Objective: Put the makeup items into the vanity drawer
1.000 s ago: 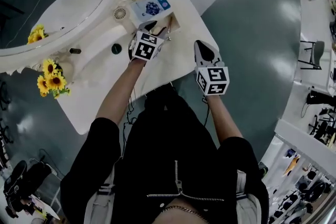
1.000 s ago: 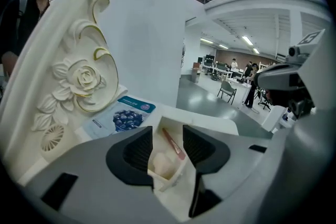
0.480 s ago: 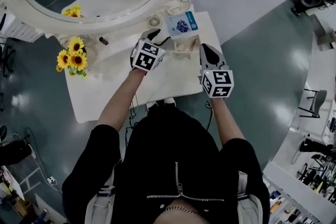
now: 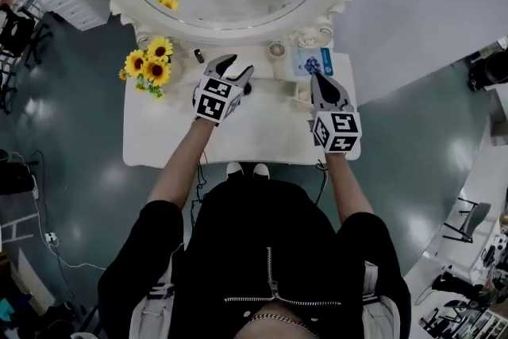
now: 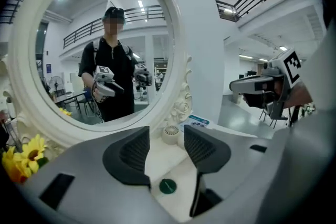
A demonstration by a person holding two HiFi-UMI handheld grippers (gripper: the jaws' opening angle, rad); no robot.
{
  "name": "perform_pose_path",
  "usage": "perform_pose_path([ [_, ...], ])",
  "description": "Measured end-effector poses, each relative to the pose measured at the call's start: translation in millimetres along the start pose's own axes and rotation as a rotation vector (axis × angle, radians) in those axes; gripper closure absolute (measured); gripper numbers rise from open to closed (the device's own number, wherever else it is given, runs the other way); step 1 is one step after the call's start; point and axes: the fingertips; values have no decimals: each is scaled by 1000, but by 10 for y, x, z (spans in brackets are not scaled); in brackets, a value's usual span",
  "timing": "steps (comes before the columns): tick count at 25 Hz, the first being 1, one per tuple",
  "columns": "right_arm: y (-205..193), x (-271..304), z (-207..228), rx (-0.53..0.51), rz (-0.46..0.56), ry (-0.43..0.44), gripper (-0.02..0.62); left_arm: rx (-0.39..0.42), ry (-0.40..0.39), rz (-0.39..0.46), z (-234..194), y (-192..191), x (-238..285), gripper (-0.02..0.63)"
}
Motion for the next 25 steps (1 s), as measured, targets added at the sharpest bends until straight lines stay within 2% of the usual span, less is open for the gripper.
perform_pose_path([
  [5, 81, 265, -365, -7, 8, 107, 588, -51, 113, 40, -397, -41, -455, 403],
  [11, 81, 407, -667, -14, 3, 165, 588, -67, 160, 41, -588, -184, -718, 400],
  [14, 64, 426, -750, -12, -7, 180, 588, -44, 147, 44, -566, -226, -777, 400],
  [18, -40, 419, -772, 4, -34, 181, 588, 4, 120, 4, -498, -347, -750, 400],
  [25, -411, 278, -792, 39, -103, 168, 589, 75, 0, -80, -217, -795, -531, 399],
])
Point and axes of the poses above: the fingertips, and each gripper's own axes: x forward along the fingers, z to its right, y out of its top, and after that the axes turned 8 degrees about -x, right-handed
